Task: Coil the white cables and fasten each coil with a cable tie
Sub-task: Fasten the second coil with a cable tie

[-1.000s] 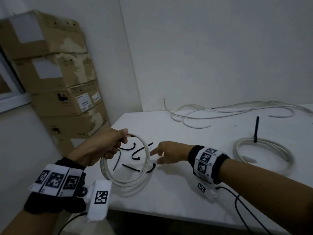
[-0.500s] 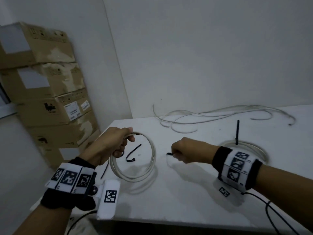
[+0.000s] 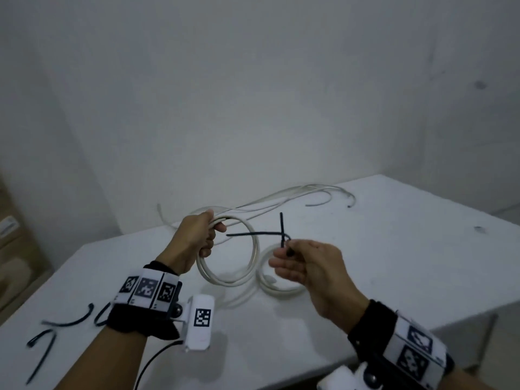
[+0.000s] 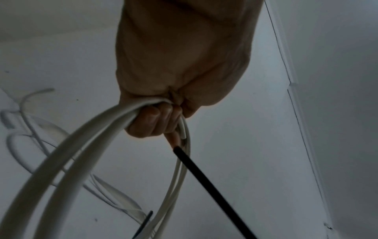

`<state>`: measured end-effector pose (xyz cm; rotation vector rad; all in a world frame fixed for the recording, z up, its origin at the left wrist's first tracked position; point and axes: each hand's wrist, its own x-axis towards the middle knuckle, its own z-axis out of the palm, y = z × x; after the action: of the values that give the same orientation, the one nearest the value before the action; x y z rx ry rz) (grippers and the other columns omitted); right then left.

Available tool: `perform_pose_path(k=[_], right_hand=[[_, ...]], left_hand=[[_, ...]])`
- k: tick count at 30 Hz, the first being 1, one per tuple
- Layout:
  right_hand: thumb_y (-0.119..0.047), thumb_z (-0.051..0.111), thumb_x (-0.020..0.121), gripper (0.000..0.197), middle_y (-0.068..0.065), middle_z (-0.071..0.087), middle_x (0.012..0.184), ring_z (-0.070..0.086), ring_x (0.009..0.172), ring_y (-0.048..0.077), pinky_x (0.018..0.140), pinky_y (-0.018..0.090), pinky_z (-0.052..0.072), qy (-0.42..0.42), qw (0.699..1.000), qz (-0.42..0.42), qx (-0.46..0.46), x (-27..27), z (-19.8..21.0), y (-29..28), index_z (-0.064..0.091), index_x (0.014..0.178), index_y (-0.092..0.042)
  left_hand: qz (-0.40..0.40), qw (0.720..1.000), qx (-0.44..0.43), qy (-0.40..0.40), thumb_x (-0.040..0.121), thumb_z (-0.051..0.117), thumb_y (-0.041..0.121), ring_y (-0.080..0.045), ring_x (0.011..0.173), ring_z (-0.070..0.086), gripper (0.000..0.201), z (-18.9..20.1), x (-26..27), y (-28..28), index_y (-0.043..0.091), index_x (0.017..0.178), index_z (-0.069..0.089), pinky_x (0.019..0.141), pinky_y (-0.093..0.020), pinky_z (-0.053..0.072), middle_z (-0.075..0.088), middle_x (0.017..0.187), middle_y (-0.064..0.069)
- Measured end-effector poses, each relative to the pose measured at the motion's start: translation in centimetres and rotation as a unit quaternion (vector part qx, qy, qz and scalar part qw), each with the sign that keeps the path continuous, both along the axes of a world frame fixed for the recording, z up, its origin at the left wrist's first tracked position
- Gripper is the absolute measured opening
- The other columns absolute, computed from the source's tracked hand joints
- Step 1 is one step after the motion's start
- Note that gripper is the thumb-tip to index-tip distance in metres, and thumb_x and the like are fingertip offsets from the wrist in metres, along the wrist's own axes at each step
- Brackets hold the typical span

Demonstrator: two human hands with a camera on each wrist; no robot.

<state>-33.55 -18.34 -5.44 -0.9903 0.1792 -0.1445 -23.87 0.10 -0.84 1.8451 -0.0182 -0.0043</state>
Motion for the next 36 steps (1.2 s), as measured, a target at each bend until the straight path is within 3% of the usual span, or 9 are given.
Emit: perform_pose_path(k=[5, 9, 15, 18, 21, 24, 28, 32, 36], right_hand=[[0.000, 0.041, 0.094, 0.028, 0.014, 0.070, 0.058, 0.067, 0.069, 0.025, 0.064, 0.029, 0.056, 0.077, 0.980, 0.050, 0.176, -0.3, -0.7, 0.4, 0.056, 0.071, 0.005], [0.004, 0.035, 0.094, 0.028, 0.016, 0.068, 0.058, 0.068, 0.059, 0.023, 0.050, 0.026, 0.056, 0.092, 0.953, 0.044, 0.286, 0.9, -0.5, 0.3, 0.055, 0.075, 0.006], [0.004, 0.034, 0.095, 0.027, 0.021, 0.067, 0.072, 0.067, 0.046, 0.022, 0.044, 0.028, 0.055, 0.112, 0.942, 0.070, 0.309, 1.3, -1.1, 0.8, 0.055, 0.078, 0.009], [0.000, 0.034, 0.098, 0.027, 0.021, 0.069, 0.062, 0.068, 0.047, 0.024, 0.041, 0.028, 0.055, 0.109, 0.933, 0.092, 0.330, 1.8, -0.8, 1.4, 0.055, 0.085, 0.012], [-0.002, 0.036, 0.098, 0.029, 0.019, 0.067, 0.057, 0.067, 0.045, 0.022, 0.043, 0.026, 0.056, 0.096, 0.933, 0.113, 0.328, 2.2, 0.3, 2.0, 0.056, 0.082, 0.011], [-0.002, 0.038, 0.097, 0.028, 0.014, 0.065, 0.052, 0.064, 0.041, 0.017, 0.042, 0.022, 0.054, 0.090, 0.939, 0.146, 0.297, 2.2, 1.3, 2.4, 0.057, 0.079, 0.008], [-0.001, 0.038, 0.097, 0.030, 0.012, 0.064, 0.052, 0.063, 0.040, 0.014, 0.041, 0.018, 0.053, 0.076, 0.942, 0.172, 0.276, 2.3, 1.5, 2.4, 0.058, 0.075, 0.006], [-0.003, 0.042, 0.097, 0.019, 0.016, 0.069, 0.065, 0.069, 0.053, 0.019, 0.050, 0.023, 0.056, 0.030, 0.954, 0.176, 0.239, 2.0, 0.7, 2.3, 0.058, 0.089, 0.005], [-0.008, 0.041, 0.099, 0.019, 0.019, 0.072, 0.092, 0.073, 0.083, 0.025, 0.069, 0.029, 0.059, -0.064, 0.970, 0.192, 0.134, 1.7, 0.2, 2.0, 0.058, 0.102, 0.000]], left_hand=[[-0.031, 0.999, 0.013, -0.020, 0.102, 0.036, 0.029, -0.008, 0.037, 0.025, 0.044, 0.2, 0.4, -4.0, 0.001, 0.078, 0.061, 0.040, -0.020, 0.020, 0.031, 0.045, 0.005], [-0.031, 0.998, 0.022, -0.043, 0.102, 0.038, 0.029, -0.009, 0.040, 0.026, 0.040, 0.3, 0.1, -5.3, 0.004, 0.080, 0.060, 0.044, -0.023, 0.021, 0.034, 0.043, 0.008], [-0.058, 0.993, 0.059, -0.086, 0.103, 0.037, 0.028, -0.011, 0.044, 0.021, 0.035, 0.5, 0.5, -4.6, 0.019, 0.070, 0.030, 0.047, -0.026, 0.018, 0.028, 0.050, 0.006], [-0.064, 0.992, 0.062, -0.089, 0.103, 0.037, 0.027, -0.011, 0.044, 0.021, 0.038, 0.3, 0.5, -4.8, 0.020, 0.066, 0.030, 0.048, -0.026, 0.018, 0.027, 0.050, 0.003], [-0.062, 0.994, 0.051, -0.074, 0.102, 0.040, 0.029, -0.011, 0.042, 0.024, 0.033, -0.3, 0.6, -5.0, 0.016, 0.072, 0.036, 0.044, -0.024, 0.021, 0.030, 0.050, 0.003], [-0.085, 0.995, 0.027, -0.052, 0.102, 0.043, 0.030, -0.008, 0.041, 0.029, 0.022, -0.6, 0.4, -5.0, 0.009, 0.094, 0.045, 0.038, -0.021, 0.025, 0.034, 0.052, 0.005], [-0.098, 0.994, -0.003, -0.055, 0.102, 0.042, 0.023, -0.007, 0.044, 0.028, 0.025, -0.4, -0.4, -5.1, 0.007, 0.100, 0.060, 0.041, -0.019, 0.024, 0.031, 0.055, 0.003], [-0.083, 0.993, 0.006, -0.088, 0.100, 0.046, 0.019, -0.008, 0.046, 0.030, 0.023, -0.8, -0.2, -4.9, 0.007, 0.099, 0.066, 0.042, -0.020, 0.026, 0.034, 0.055, 0.002], [-0.080, 0.990, 0.022, -0.113, 0.098, 0.051, 0.019, -0.013, 0.054, 0.040, 0.016, -1.2, -0.1, -4.5, 0.014, 0.093, 0.066, 0.050, -0.023, 0.036, 0.045, 0.063, -0.003]])
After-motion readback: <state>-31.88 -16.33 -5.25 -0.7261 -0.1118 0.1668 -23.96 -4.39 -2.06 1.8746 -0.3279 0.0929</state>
